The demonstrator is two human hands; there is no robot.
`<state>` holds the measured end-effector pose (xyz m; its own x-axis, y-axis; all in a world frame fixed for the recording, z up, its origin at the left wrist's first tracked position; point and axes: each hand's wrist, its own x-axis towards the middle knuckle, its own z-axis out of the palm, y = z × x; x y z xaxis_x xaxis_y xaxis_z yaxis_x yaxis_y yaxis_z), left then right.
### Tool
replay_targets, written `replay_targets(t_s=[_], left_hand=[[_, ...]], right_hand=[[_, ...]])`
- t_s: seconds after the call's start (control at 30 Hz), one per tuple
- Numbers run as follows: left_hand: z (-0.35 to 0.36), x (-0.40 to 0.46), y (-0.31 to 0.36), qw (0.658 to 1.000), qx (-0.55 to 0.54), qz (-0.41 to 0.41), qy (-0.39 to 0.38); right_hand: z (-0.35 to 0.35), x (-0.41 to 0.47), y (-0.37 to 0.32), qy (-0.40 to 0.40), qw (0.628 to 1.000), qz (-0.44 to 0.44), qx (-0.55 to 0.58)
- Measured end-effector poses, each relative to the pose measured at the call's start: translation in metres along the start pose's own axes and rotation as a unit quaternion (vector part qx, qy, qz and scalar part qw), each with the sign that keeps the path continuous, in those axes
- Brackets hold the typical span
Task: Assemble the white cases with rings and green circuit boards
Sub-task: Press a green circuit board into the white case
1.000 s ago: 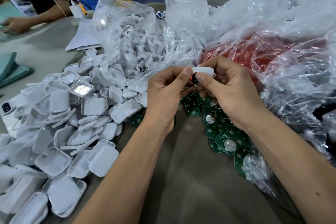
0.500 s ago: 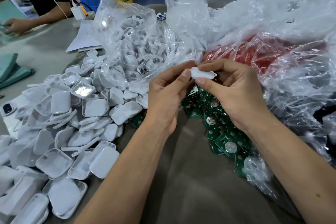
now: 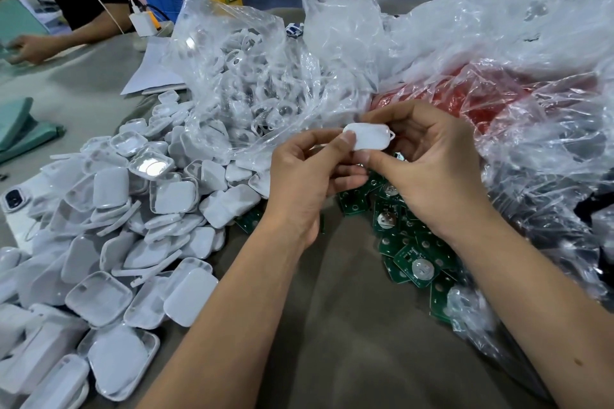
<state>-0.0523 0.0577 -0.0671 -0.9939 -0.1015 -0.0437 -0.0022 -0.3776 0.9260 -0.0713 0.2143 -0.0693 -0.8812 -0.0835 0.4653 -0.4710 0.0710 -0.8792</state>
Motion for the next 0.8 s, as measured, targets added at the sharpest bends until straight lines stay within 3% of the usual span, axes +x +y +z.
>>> replay_targets(t_s=[0.2,0.33,0.43,0.63,0.8], left_hand=[[-0.0026,-0.0005,0.0036,1.000,-0.014,0.006,-0.011],[-0.0020,0.0013,-0.0003,0.983,0.128,0.132,0.025],[-0.0008,-0.0002,-0.0029,0.955,0.205,0.212,0.028],[-0.0043,0.0015,-0.0029,0.941,0.217,0.254,0.049],[-0.0045,0.0010,-0.0013,0.956,0.163,0.242,0.014]], right_hand=[[0.0008,-0.0010,-0.0014,-0.015,0.998,-0.054,-0.034],[-0.0003,0.0023,0.0022,-0.018,1.000,-0.016,0.001],[-0.0014,0.0044,0.0059,-0.003,0.999,0.005,-0.040],[-0.0050,0.0052,0.0069,-0.012,0.999,-0.003,-0.048],[-0.0033,0.0009,0.0032,-0.035,0.999,-0.005,-0.015]])
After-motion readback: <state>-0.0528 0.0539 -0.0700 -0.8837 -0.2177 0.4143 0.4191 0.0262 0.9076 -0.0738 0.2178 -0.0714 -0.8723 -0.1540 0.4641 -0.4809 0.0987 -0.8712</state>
